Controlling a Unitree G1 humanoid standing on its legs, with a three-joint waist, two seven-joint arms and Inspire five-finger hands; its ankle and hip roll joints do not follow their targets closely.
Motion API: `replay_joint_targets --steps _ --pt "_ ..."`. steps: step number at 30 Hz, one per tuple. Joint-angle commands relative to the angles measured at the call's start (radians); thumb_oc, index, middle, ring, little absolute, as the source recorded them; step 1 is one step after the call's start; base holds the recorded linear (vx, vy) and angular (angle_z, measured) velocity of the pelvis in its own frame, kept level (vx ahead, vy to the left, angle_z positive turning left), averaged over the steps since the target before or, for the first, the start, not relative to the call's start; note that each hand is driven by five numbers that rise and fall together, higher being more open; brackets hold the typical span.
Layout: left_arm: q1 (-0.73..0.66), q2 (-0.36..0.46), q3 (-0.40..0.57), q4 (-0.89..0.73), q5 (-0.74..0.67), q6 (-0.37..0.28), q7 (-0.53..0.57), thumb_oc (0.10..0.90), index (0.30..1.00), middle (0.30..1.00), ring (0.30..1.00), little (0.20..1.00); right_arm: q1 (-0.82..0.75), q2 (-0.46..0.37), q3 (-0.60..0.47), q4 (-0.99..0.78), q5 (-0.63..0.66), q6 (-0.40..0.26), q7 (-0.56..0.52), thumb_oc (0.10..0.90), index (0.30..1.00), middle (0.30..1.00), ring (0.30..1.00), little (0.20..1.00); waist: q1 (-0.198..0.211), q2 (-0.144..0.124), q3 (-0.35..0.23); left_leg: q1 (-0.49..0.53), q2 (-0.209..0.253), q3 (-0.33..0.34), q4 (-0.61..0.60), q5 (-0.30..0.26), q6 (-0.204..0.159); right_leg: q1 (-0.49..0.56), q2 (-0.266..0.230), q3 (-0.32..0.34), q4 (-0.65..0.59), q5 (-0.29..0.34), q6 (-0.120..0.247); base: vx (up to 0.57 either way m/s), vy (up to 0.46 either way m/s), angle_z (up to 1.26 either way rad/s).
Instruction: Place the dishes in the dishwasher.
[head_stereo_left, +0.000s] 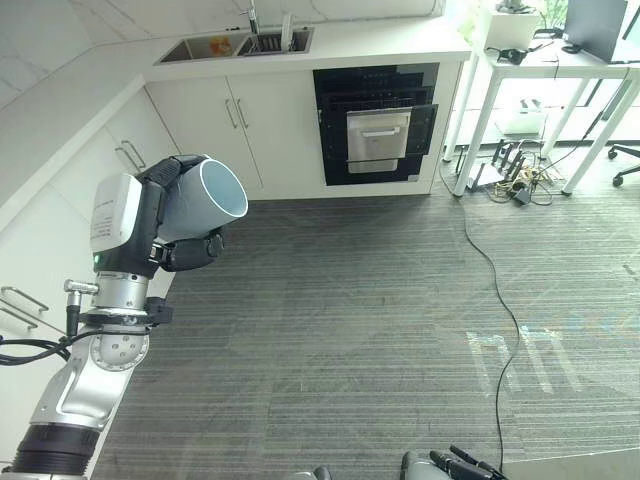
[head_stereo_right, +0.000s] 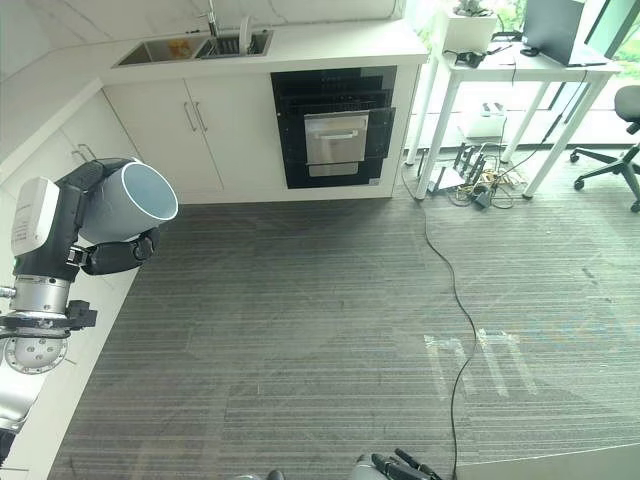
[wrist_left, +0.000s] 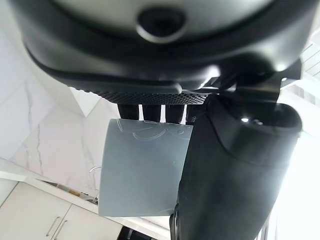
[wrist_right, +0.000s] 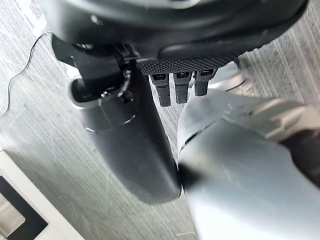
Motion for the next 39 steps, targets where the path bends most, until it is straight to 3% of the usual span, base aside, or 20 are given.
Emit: replay_joint_targets --steps 1,5,6,7,8,12,16,18,19,23,24,27,28,30,31,33,36,37,38,39 --pt "-0.126 0.025 0.052 -0.08 -0.01 -0.017 0.032 0.4 0.3 0.3 0.3 0.3 0.051 -0.008 0.044 0.025 -0.032 -0.014 -0.002 0.8 0.9 0.9 0.9 0.9 -0.02 0.019 -0.069 -0.044 0.051 -0.044 0.046 -0.127 -0.049 0.053 0.011 -0.032 0.005 -0.144 0.087 0.06 0.005 0.0" --pt "-0.14 0.036 0.043 -0.081 -0.027 -0.015 0.021 0.4 0.3 0.3 0.3 0.3 0.054 -0.008 0.042 0.019 -0.029 -0.014 -0.003 0.8 0.9 0.9 0.9 0.9 -0.026 0.017 -0.07 -0.041 0.059 -0.027 0.046 -0.127 -0.05 0.055 0.007 -0.033 0.005 -0.142 0.091 0.05 -0.003 0.0" --pt "-0.127 -0.109 -0.135 -0.153 -0.209 -0.01 -0.12 0.4 0.3 0.3 0.3 0.3 -0.041 -0.057 0.078 0.016 -0.009 0.035 -0.104 0.8 0.9 0.9 0.9 0.9 -0.005 0.012 -0.026 -0.029 0.012 -0.077 0.046 -0.111 -0.032 0.033 0.092 0.035 0.005 -0.141 0.043 0.07 -0.035 0.0" --pt "-0.132 -0.107 -0.138 -0.149 -0.203 -0.009 -0.114 0.4 0.3 0.3 0.3 0.3 -0.041 -0.056 0.077 0.022 0.01 0.043 -0.099 0.8 0.9 0.9 0.9 0.9 -0.008 0.013 -0.029 -0.03 0.012 -0.074 0.046 -0.11 -0.033 0.034 0.099 0.04 0.005 -0.142 0.042 0.12 -0.112 -0.03" --pt "-0.17 -0.096 -0.152 -0.12 -0.217 -0.012 -0.096 0.4 0.3 0.3 0.3 0.3 -0.021 -0.035 0.073 0.034 0.022 0.009 -0.074 0.8 0.9 0.9 0.9 0.9 -0.031 0.009 -0.036 -0.009 0.031 -0.016 0.046 -0.104 -0.041 0.038 0.098 0.025 0.005 -0.146 0.038 0.12 -0.124 0.05" --pt "-0.213 -0.123 -0.161 -0.058 -0.217 0.01 -0.106 0.4 0.3 0.3 0.3 0.3 -0.007 -0.014 0.092 0.016 0.024 -0.029 -0.118 0.8 0.9 0.9 0.9 0.9 -0.019 -0.023 -0.004 -0.011 -0.015 -0.005 0.046 -0.061 -0.031 0.067 0.076 0.042 0.005 -0.141 0.02 0.18 -0.067 0.01" --pt "-0.17 -0.132 -0.133 -0.031 -0.207 -0.006 -0.078 0.4 0.3 0.3 0.3 0.3 -0.026 -0.039 0.088 0.023 -0.025 -0.062 -0.144 0.8 0.9 0.9 0.9 0.9 0.001 0.034 0.02 -0.135 0.015 -0.074 0.046 -0.005 -0.063 0.106 0.132 0.038 0.005 -0.177 0.013 0.29 0.173 0.03" --pt "-0.155 -0.15 -0.124 -0.028 -0.196 -0.021 -0.076 0.4 0.3 0.3 0.3 0.3 -0.024 -0.049 0.086 0.015 -0.055 -0.07 -0.166 0.8 0.9 0.9 0.9 0.9 0.013 0.044 0.025 -0.216 0.045 -0.071 0.046 0.045 -0.08 0.136 0.14 0.03 0.005 -0.201 0.01 0.39 0.193 0.14" --pt "-0.15 -0.167 -0.117 -0.014 -0.201 -0.048 -0.083 0.4 0.3 0.3 0.3 0.3 -0.022 -0.057 0.089 0.007 -0.089 -0.074 -0.19 0.8 0.9 0.9 0.9 0.9 0.017 0.049 0.024 -0.276 0.088 -0.018 0.046 0.085 -0.086 0.166 0.135 0.002 0.005 -0.221 0.01 0.45 0.228 0.08" --pt "-0.125 -0.177 -0.09 -0.019 -0.208 -0.06 -0.105 0.4 0.3 0.3 0.3 0.3 -0.042 -0.066 0.084 -0.023 -0.022 -0.123 -0.198 0.8 0.9 0.9 0.9 0.9 0.036 0.037 0.004 -0.271 0.08 0.017 0.046 0.063 -0.064 0.238 0.103 -0.016 0.005 -0.267 0.026 0.49 0.29 -0.28" --pt "-0.115 -0.173 -0.089 -0.008 -0.212 -0.074 -0.142 0.4 0.3 0.3 0.3 0.3 -0.039 -0.053 0.059 -0.066 0.056 -0.145 -0.204 0.8 0.9 0.9 0.9 0.9 0.049 0.02 -0.009 -0.253 0.037 -0.004 0.046 0.039 -0.033 0.293 0.1 -0.008 0.005 -0.279 0.03 0.69 0.362 -0.79" --pt "-0.129 -0.158 -0.098 0.0 -0.205 -0.11 -0.171 0.4 0.3 0.3 0.3 0.3 -0.014 -0.02 0.027 -0.163 0.079 -0.168 -0.232 0.8 0.9 0.9 0.9 0.9 0.028 0.014 -0.026 -0.193 -0.013 -0.029 0.046 -0.01 0.019 0.349 0.091 -0.039 0.005 -0.108 0.061 0.54 0.31 -0.21" --pt "-0.162 -0.13 -0.132 -0.001 -0.197 -0.112 -0.173 0.4 0.3 0.3 0.3 0.3 0.007 0.002 0.028 -0.259 0.109 -0.183 -0.264 0.8 0.9 0.9 0.9 0.9 0.006 0.007 -0.02 -0.149 -0.07 -0.05 0.046 -0.052 0.068 0.237 0.081 -0.028 0.278 0.09 0.131 0.44 0.273 0.44" --pt "-0.172 -0.121 -0.139 -0.006 -0.187 -0.103 -0.175 0.4 0.3 0.3 0.3 0.3 0.006 0.004 0.034 -0.288 0.121 -0.181 -0.267 0.8 0.9 0.9 0.9 0.9 0.0 0.02 -0.015 -0.132 -0.067 -0.054 0.046 -0.064 0.077 0.159 0.083 -0.033 0.396 0.142 0.135 0.32 0.152 0.79" --pt "-0.177 -0.108 -0.147 -0.014 -0.184 -0.096 -0.168 0.4 0.3 0.3 0.3 0.3 0.004 0.005 0.045 -0.318 0.109 -0.184 -0.26 0.8 0.9 0.9 0.9 0.9 -0.015 0.022 0.005 -0.088 -0.072 -0.054 0.046 -0.087 0.083 0.056 0.091 -0.039 0.468 0.133 0.131 0.23 0.042 0.71" --pt "-0.175 -0.109 -0.147 -0.015 -0.18 -0.099 -0.166 0.4 0.3 0.3 0.3 0.3 0.002 0.006 0.052 -0.333 0.105 -0.189 -0.263 0.8 0.9 0.9 0.9 0.9 -0.024 0.029 0.013 -0.075 -0.066 -0.059 0.046 -0.087 0.08 0.008 0.109 -0.051 0.453 0.122 0.12 0.24 -0.076 0.04" --pt "-0.169 -0.122 -0.147 -0.053 -0.143 -0.083 -0.174 0.4 0.3 0.3 0.3 0.3 0.008 -0.003 0.059 -0.386 0.137 -0.191 -0.271 0.8 0.9 0.9 0.9 0.9 -0.056 0.016 0.036 -0.024 -0.069 -0.084 0.046 -0.121 0.077 -0.047 0.106 -0.054 0.204 0.085 0.091 0.32 -0.229 0.14" --pt "-0.171 -0.127 -0.145 -0.066 -0.13 -0.073 -0.18 0.4 0.3 0.3 0.3 0.3 0.012 -0.01 0.054 -0.386 0.152 -0.194 -0.259 0.8 0.9 0.9 0.9 0.9 -0.063 0.006 0.04 -0.006 -0.067 -0.092 0.046 -0.135 0.068 -0.038 0.078 -0.052 0.037 0.087 0.085 0.27 -0.305 0.27" --pt "-0.172 -0.133 -0.145 -0.075 -0.121 -0.066 -0.18 0.4 0.3 0.3 0.3 0.3 0.015 -0.013 0.049 -0.382 0.156 -0.198 -0.249 0.8 0.9 0.9 0.9 0.9 -0.069 -0.01 0.049 0.014 -0.073 -0.097 0.046 -0.148 0.06 -0.07 0.037 -0.032 0.005 0.071 0.09 0.51 -0.594 0.41" --pt "-0.177 -0.123 -0.161 -0.08 -0.109 -0.064 -0.162 0.4 0.3 0.3 0.3 0.3 0.011 -0.009 0.019 -0.353 0.143 -0.206 -0.223 0.8 0.9 0.9 0.9 0.9 -0.082 -0.033 0.052 0.06 -0.072 -0.096 0.046 -0.191 0.045 -0.203 -0.056 0.062 0.005 0.065 0.132 0.43 -0.512 0.48"
